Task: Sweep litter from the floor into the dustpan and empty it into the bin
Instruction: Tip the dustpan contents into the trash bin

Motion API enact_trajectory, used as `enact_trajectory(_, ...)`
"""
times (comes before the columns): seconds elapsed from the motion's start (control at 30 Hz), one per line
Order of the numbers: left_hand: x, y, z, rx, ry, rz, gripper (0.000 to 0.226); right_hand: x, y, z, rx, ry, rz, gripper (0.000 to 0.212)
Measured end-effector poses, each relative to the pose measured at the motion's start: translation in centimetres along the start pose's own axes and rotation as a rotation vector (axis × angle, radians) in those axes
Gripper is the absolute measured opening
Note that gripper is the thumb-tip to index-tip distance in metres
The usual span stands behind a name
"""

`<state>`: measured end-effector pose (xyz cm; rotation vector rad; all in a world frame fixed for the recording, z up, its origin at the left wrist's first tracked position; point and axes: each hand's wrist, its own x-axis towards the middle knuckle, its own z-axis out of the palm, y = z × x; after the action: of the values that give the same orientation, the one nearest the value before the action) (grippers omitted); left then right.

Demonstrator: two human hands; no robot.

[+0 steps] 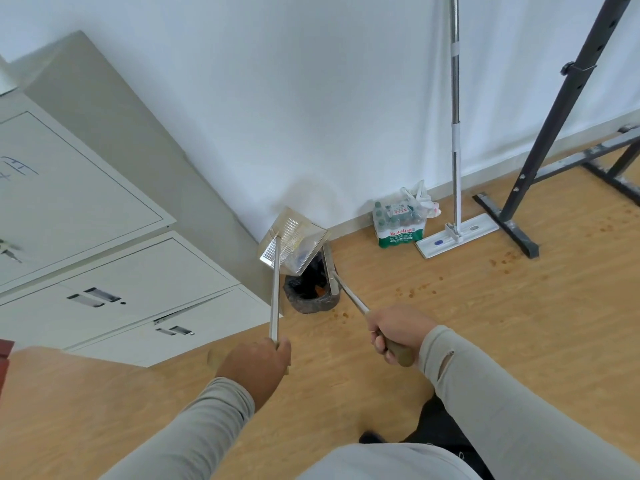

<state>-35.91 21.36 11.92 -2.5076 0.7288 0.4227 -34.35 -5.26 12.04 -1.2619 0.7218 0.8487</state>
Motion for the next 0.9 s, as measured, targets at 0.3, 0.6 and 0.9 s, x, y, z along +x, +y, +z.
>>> enact_trajectory(0.3, -2.1, 0.7, -1.4, 0.042, -0.013, -0.032, 0.057, -0.7, 0.3, 0.9, -0.016, 0.010, 0.003, 0.010)
enact_trajectory(0.6, -2.9, 0.4, -1.6, 0.038, -0.113, -0.084, 0.048, -1.4, 0.6, 1.2, -0.019, -0.002, -0.002, 0.012)
enact_trajectory(0.9, -3.4, -0.2, -2.2, -0.003, -0.103, -0.123, 0.044, -1.9, 0.9, 1.0, -0.027, -0.007, -0.007, 0.013)
